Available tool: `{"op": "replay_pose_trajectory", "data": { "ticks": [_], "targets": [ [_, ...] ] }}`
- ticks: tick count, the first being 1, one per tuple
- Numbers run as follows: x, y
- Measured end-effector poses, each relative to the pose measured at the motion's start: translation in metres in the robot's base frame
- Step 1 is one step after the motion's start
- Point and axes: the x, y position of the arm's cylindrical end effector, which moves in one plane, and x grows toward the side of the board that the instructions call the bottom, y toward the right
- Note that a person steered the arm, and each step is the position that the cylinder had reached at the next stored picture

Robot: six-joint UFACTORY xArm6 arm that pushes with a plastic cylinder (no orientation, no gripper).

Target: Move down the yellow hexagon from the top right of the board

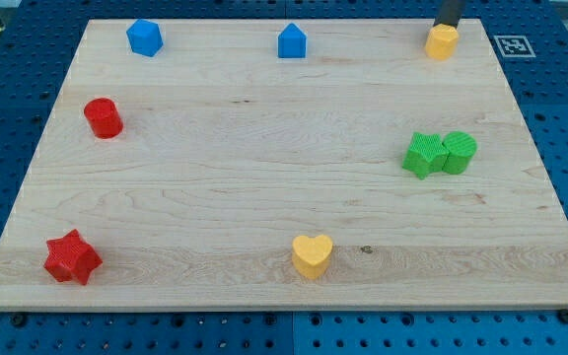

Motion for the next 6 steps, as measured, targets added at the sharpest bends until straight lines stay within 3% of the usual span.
{"op": "replay_pose_trajectory", "data": {
  "ticks": [6],
  "targets": [
    [0.042, 0.000]
  ]
}}
